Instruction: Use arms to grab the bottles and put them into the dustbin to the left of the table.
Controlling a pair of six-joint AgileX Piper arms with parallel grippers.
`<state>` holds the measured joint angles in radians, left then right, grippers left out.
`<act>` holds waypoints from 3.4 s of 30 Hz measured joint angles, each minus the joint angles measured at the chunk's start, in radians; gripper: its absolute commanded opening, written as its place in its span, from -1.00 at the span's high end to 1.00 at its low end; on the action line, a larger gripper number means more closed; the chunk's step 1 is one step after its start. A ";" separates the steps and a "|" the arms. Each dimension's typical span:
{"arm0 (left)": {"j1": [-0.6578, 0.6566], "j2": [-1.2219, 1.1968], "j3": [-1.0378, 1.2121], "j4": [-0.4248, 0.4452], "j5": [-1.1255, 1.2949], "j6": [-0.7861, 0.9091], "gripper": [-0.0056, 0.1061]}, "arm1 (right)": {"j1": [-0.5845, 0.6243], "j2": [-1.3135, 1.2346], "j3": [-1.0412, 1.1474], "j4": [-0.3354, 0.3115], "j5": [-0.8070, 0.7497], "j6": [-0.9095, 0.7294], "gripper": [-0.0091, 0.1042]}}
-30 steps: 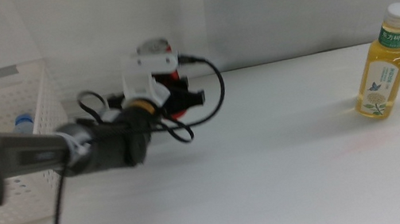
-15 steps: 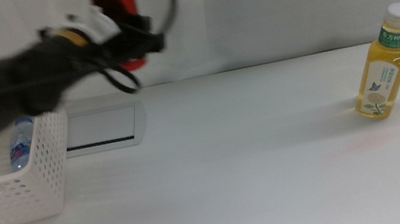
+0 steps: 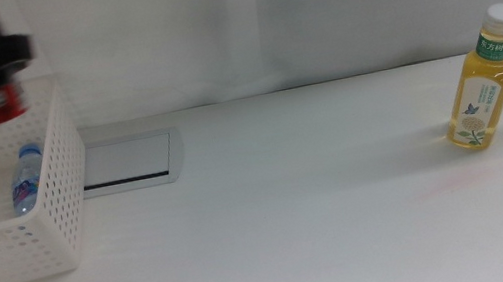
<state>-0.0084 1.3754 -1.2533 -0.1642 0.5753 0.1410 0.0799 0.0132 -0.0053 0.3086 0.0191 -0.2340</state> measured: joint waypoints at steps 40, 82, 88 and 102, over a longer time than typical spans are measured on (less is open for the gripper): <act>0.138 0.407 -0.015 0.280 0.047 -0.229 0.77 | 0.000 0.000 0.000 0.002 0.000 0.000 -0.98; 0.130 -0.050 -0.025 0.113 0.001 -0.150 -0.74 | 0.000 0.000 0.000 0.002 -0.005 0.005 -0.98; -0.060 -0.138 -0.025 0.113 0.025 -0.088 -0.74 | 0.000 0.000 0.000 0.026 -0.019 0.014 -0.98; -0.493 -0.252 0.171 0.113 -0.065 -0.021 -0.74 | 0.000 0.034 -0.274 0.003 0.261 0.013 -0.98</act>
<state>-0.5014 1.1232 -1.0821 -0.0516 0.5106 0.1204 0.0799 0.0472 -0.2792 0.3119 0.2802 -0.2208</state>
